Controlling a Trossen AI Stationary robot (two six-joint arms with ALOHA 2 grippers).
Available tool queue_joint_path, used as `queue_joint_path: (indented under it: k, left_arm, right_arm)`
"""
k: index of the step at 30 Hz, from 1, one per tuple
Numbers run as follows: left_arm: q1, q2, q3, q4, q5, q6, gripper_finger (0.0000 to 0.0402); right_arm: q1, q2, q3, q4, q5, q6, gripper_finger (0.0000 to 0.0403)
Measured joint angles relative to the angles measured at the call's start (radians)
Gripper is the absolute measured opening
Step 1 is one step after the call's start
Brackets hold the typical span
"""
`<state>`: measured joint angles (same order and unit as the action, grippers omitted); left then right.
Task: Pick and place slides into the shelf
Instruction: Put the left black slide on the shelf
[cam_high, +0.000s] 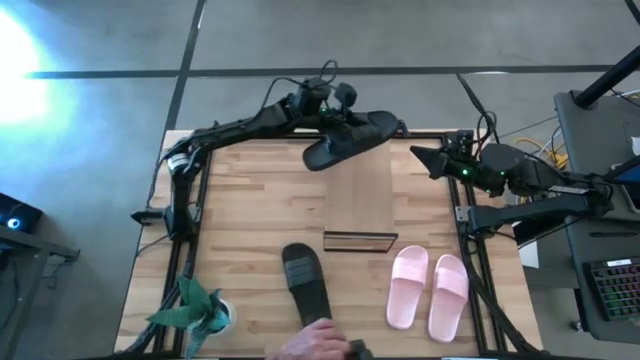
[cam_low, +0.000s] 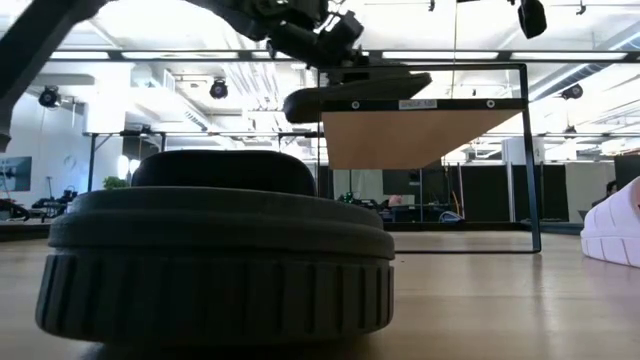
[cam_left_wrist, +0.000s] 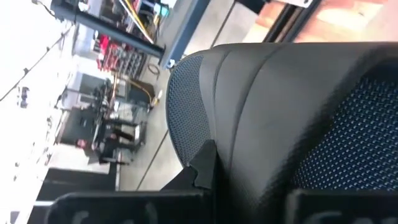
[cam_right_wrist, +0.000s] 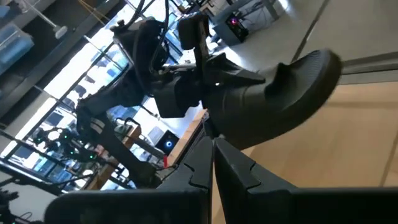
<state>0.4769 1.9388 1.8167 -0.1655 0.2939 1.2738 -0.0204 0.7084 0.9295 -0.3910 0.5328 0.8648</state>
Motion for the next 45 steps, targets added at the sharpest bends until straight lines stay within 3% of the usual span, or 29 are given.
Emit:
queue_joint_path:
  k: [15,29,37,45]
  left_arm:
    - [0.006,0.201,0.130,0.038,0.033,0.016,0.0000]
    - [-0.011,0.201,0.111,0.063,0.032,0.052,0.0002]
    - [-0.027,0.198,0.089,0.058,0.004,0.052,0.0076]
    - [-0.036,0.174,0.089,0.009,-0.123,0.032,0.0154]
  right_arm:
    - [0.000,0.011,0.000,-0.003,0.043,0.052,0.0008]
    - [0.000,0.009,-0.001,-0.168,0.031,0.157,0.0009]
    - [0.000,0.011,-0.001,-0.179,0.007,0.157,0.0009]
    - [0.000,0.011,-0.001,-0.182,-0.012,0.148,0.0009]
